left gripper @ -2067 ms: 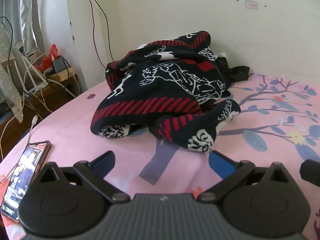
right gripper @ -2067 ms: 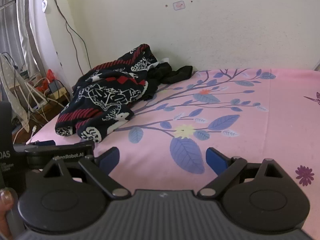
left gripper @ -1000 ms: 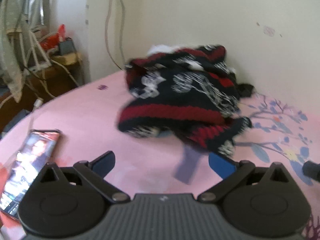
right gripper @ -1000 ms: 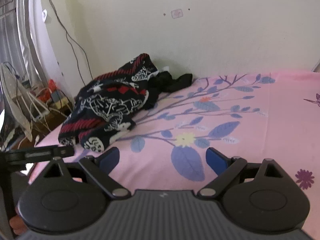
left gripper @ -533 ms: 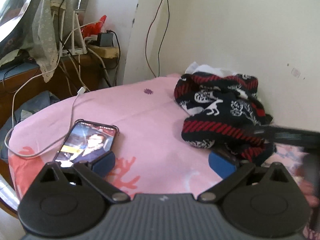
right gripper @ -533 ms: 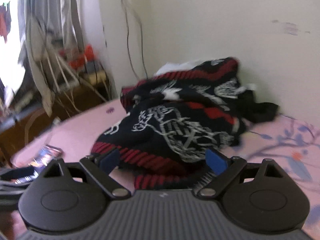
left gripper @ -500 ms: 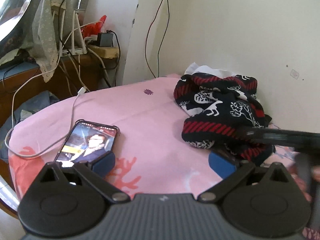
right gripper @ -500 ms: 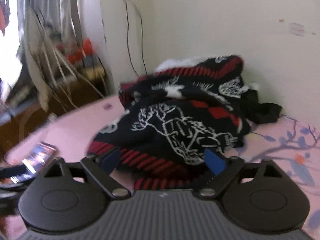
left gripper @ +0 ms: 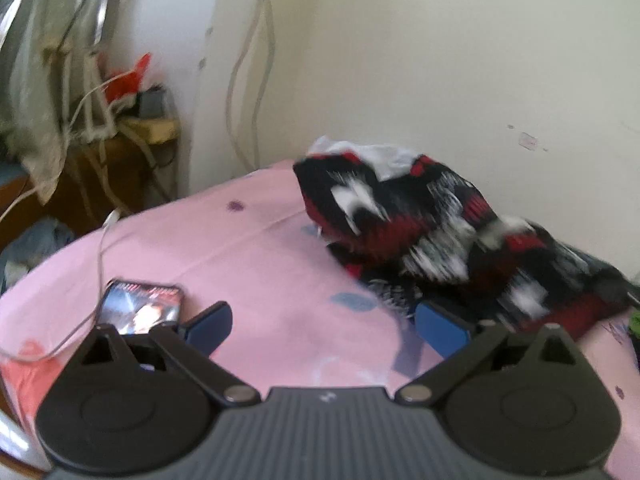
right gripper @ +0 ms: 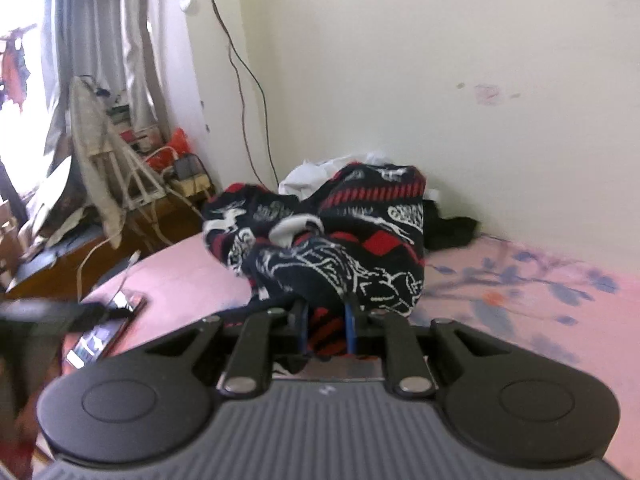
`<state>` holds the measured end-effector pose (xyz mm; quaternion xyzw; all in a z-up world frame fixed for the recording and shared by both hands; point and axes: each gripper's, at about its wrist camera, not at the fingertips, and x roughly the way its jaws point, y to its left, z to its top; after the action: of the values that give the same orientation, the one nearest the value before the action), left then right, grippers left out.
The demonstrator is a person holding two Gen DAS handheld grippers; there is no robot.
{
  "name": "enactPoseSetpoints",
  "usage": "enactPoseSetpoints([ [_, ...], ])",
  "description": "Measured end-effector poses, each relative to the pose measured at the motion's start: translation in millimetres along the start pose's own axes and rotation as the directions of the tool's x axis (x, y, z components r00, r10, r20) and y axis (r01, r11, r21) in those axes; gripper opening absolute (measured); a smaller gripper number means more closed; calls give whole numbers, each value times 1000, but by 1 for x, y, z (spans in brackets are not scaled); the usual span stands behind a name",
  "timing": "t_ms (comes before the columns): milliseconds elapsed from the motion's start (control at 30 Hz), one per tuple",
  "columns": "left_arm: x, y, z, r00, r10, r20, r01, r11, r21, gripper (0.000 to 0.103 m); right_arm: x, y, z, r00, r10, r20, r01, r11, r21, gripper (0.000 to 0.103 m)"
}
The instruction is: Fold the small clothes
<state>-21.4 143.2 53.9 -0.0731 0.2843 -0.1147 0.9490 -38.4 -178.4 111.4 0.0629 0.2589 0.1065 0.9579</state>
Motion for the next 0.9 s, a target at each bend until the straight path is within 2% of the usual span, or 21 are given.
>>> enactPoseSetpoints([
  [133,10,-37,-3,999,-31,-29,34,995,89,102,-69,-17,-47,1000,-5,-28,6,999,34,9],
  [233,20,-69,-7,995,-74,-65,82,987,140,103,-96,-28,-92,997,14,-80,-8,997,74,12],
  [300,27,-90,-8,993,-86,-78,99,978,183,103,-109,-40,-115,995,57,-83,-44,987,152,25],
  [333,31,-100,-9,992,-91,-83,106,972,208,103,-115,-44,-122,998,42,-57,-31,982,188,43],
  [367,37,-111,-10,992,-93,-88,111,965,238,103,-122,-49,-128,1000,4,-12,-1,977,214,67],
  [400,42,-119,-12,992,-84,-93,105,960,261,103,-129,-54,-132,998,-44,44,33,971,235,72],
  [500,62,-137,-21,995,-6,-95,37,947,319,103,-135,-68,-134,988,-108,115,72,956,284,73],
  [567,75,-135,-24,993,31,-117,7,950,312,103,-129,-78,-135,982,-136,133,87,941,326,75],
  [700,90,-123,-30,985,38,-169,5,969,248,103,-105,-95,-135,979,-154,135,90,917,389,77],
  [767,91,-123,-34,985,46,-168,-2,968,252,103,-96,-100,-138,980,-143,141,73,907,414,83],
  [900,93,-122,-37,984,50,-169,-6,967,256,103,-65,-99,-144,983,-145,116,85,906,414,83],
])
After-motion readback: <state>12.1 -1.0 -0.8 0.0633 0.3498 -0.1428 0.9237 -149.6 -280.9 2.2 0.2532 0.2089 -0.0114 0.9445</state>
